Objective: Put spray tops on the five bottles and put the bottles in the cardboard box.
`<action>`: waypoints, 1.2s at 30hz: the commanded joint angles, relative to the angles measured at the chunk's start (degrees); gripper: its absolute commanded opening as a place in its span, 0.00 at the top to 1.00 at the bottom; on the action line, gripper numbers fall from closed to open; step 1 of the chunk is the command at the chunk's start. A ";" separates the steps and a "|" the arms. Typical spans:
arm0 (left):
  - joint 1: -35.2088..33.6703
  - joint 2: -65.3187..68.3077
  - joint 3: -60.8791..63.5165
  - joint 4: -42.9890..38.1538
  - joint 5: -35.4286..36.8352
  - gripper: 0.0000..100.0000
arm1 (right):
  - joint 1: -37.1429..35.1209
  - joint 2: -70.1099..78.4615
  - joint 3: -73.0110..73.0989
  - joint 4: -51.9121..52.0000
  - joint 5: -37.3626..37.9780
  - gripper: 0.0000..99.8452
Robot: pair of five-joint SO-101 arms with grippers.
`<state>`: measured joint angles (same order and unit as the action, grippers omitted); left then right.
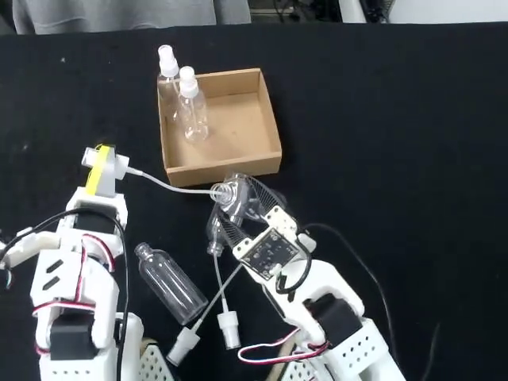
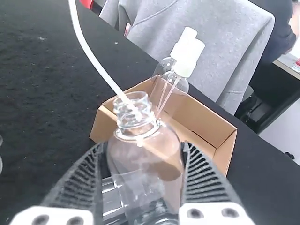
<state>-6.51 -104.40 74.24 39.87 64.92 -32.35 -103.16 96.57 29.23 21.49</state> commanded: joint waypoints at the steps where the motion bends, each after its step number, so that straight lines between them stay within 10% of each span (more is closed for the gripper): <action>1: 0.66 -0.09 1.27 -4.92 -0.70 0.97 | -1.23 -5.23 -0.22 0.53 0.62 0.93; 36: 20.88 -0.09 4.00 -0.88 -11.96 0.97 | -1.32 -5.32 -0.22 2.64 0.18 0.93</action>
<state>13.54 -104.04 78.29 38.99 53.76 -32.62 -103.16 96.57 31.69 21.67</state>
